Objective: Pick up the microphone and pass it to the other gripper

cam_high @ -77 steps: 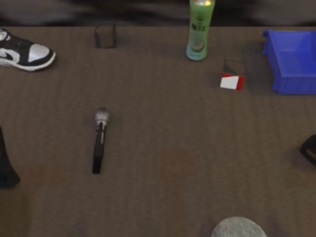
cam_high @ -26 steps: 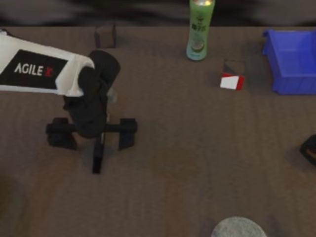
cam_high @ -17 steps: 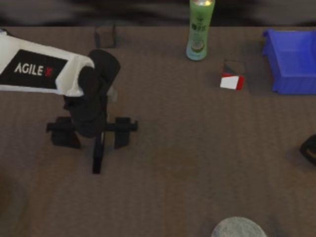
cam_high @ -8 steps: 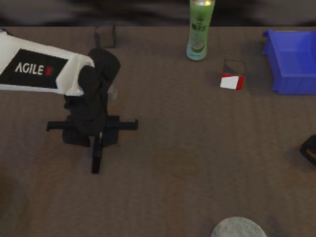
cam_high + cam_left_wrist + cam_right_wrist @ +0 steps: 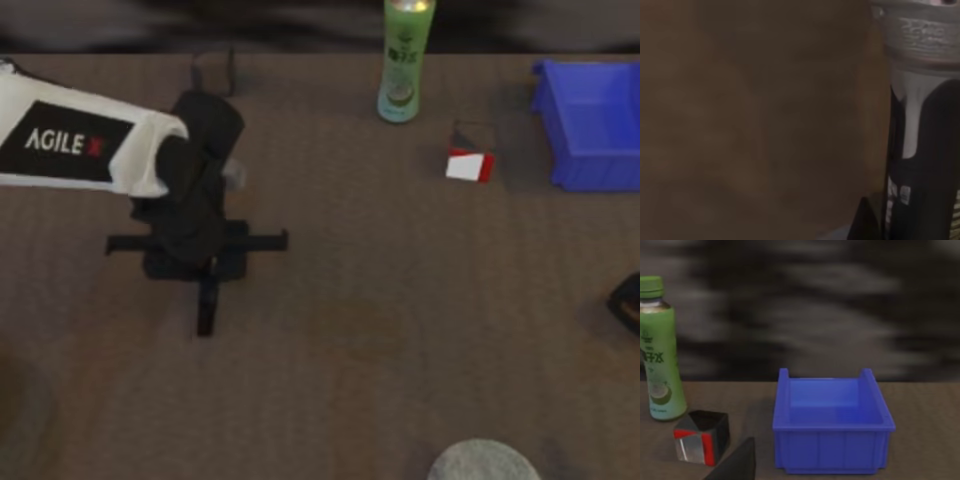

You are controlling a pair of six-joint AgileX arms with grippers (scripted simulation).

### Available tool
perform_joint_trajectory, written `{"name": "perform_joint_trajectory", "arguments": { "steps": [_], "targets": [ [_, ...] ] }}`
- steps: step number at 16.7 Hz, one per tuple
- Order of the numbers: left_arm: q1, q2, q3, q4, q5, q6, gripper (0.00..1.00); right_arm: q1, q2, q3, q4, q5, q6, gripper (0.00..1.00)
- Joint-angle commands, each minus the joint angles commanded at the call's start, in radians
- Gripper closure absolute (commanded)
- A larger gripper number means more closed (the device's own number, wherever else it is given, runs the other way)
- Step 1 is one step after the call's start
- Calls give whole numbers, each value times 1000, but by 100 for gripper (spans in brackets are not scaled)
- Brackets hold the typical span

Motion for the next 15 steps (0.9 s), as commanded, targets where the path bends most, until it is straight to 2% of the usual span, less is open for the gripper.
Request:
{"name": "perform_joint_trajectory", "arguments": {
  "steps": [5, 15],
  "targets": [
    [6, -59, -82, 326, 109, 80, 100, 0, 0, 0, 0, 0, 0, 0],
    [35, -256, -341, 1194, 379, 285, 100, 0, 0, 0, 0, 0, 0, 0]
  ]
}}
